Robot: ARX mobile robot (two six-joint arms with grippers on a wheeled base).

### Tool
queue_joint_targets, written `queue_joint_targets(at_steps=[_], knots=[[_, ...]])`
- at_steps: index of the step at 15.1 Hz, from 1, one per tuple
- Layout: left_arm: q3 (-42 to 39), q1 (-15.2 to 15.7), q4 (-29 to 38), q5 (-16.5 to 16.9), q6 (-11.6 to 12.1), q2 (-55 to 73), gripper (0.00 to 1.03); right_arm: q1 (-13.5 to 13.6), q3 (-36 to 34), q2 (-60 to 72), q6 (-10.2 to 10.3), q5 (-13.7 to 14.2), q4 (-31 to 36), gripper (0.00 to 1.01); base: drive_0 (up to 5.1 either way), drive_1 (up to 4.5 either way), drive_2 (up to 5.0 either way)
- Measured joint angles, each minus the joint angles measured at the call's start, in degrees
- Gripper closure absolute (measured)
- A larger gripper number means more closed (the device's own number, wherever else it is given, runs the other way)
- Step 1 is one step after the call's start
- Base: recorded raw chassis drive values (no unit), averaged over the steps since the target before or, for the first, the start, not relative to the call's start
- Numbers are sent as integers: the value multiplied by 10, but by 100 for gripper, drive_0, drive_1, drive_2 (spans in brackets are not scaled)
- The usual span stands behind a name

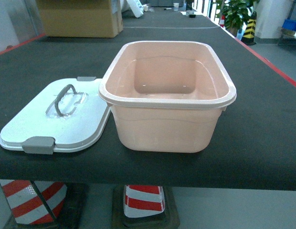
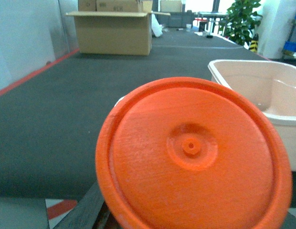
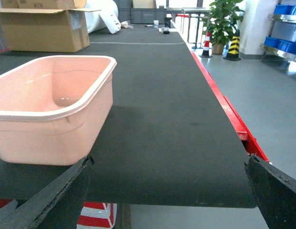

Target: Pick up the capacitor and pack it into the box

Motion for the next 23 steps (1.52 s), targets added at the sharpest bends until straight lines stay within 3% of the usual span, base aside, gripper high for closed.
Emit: queue_joint_targets(at_steps=[13,14,15,16,18,19,21,23], knots=[[0,-1,-4,-8,0,1,59,0,0,0,0,1,0,3,0,0,0],[3,-23,31,-88,-2,49,59,0,0,0,0,1,0,3,0,0,0],[30,4,135,-103,4,186,59,0,0,0,0,-1,1,3,0,0,0],[65,27,234,-80,9,302,59,0,0,0,0,0,-1,3,0,0,0],[163,-20,422,-14,23,537,59,0,0,0,0,0,0,3,0,0,0],[210,-49,468,-9,26,628,59,0,0,0,0,0,0,3,0,0,0],[329,-121,492,-16,23,808,59,0,0,0,0,1,0,3,0,0,0],[454,-191,471,-32,17,941,59,0,0,0,0,0,0,3,0,0,0]])
